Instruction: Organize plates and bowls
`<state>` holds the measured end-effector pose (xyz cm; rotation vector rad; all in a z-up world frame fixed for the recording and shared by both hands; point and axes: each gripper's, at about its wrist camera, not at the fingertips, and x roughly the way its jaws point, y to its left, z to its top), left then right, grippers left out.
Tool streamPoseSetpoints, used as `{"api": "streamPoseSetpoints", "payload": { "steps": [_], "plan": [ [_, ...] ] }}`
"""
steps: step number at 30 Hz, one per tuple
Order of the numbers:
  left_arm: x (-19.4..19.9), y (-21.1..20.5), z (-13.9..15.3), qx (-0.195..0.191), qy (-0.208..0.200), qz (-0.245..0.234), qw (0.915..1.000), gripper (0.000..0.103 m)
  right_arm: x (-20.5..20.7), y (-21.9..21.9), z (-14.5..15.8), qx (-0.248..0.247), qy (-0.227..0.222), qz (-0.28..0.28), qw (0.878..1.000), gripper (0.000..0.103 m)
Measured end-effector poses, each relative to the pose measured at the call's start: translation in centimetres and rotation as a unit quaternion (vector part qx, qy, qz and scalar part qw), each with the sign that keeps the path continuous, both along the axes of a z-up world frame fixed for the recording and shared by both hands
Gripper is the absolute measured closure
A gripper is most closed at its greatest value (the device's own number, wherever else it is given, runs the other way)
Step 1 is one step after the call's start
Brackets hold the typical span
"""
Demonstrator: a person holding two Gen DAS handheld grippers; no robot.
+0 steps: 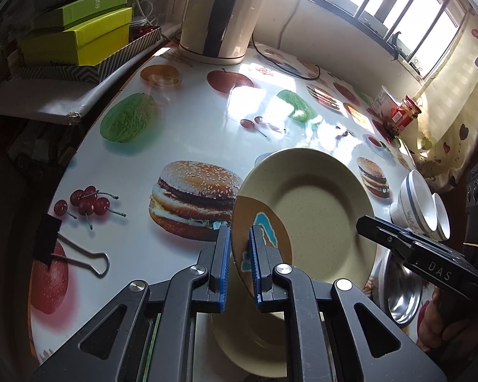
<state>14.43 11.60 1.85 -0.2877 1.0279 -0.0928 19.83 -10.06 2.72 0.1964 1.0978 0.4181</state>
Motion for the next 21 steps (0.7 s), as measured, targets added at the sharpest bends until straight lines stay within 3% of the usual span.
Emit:
{"api": "streamPoseSetpoints", "payload": {
  "steps": [21],
  "plan": [
    [-2.7,0.3,-1.0,-0.001,0.01,0.008,0.9999,0.091,-2.7,0.4,-0.7,0.002,0.009,0.007,1.0,0.083]
  ]
}}
